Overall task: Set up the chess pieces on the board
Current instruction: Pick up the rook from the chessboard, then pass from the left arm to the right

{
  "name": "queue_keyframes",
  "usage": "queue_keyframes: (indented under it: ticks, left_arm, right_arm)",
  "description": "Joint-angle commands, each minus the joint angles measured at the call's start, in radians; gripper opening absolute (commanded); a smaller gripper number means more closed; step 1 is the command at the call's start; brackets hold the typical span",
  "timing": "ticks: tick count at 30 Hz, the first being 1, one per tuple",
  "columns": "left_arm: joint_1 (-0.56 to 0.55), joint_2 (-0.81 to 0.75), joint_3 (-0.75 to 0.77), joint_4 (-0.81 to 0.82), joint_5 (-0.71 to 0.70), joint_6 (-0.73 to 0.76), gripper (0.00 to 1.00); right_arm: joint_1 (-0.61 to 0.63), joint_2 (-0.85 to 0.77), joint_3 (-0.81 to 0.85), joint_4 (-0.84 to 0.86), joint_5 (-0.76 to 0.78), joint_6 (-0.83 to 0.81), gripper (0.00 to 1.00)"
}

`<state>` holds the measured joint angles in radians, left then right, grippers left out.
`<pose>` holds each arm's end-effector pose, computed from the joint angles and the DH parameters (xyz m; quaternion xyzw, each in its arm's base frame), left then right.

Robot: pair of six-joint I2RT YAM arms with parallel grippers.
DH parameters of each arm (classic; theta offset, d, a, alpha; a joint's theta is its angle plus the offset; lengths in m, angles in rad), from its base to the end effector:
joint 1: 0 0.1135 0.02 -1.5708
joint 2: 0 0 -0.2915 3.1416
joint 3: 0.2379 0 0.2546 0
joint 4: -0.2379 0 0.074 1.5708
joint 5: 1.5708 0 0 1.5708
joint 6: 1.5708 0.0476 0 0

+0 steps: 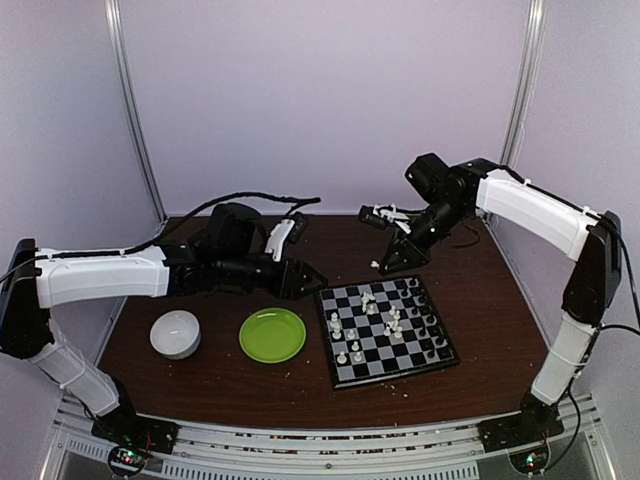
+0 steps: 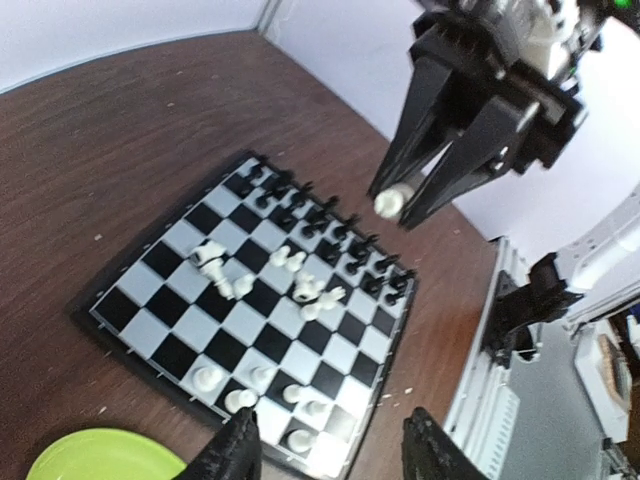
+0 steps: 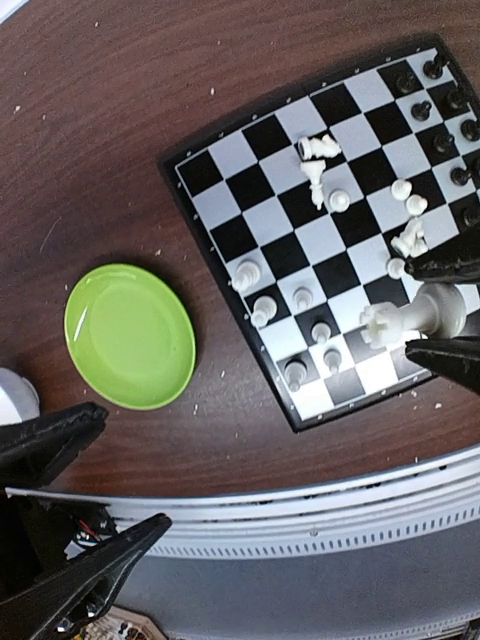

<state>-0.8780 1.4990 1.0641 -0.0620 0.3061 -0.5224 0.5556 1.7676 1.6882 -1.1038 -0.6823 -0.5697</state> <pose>0.2149 -0.2813 0.2975 0.2270 0.8220 -0.4259 0.3022 0.2988 0.2208 0.3368 -0.5478 0.7478 0.3270 0.1838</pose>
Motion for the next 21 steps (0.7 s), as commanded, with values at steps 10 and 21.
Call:
queue_keyframes:
  ticks: [10,21]
  left_arm:
    - [0.018,0.185,-0.018,0.6,0.348,-0.44,0.47]
    - [0.013,0.244,0.008,0.59,0.39,-0.456,0.38]
  right_arm:
    - [0.112,-0.091,-0.132,0.101,-0.101,0.107,0.11]
    - [0.125,-0.077,-0.102,0.094,-0.11,0.119,0.11]
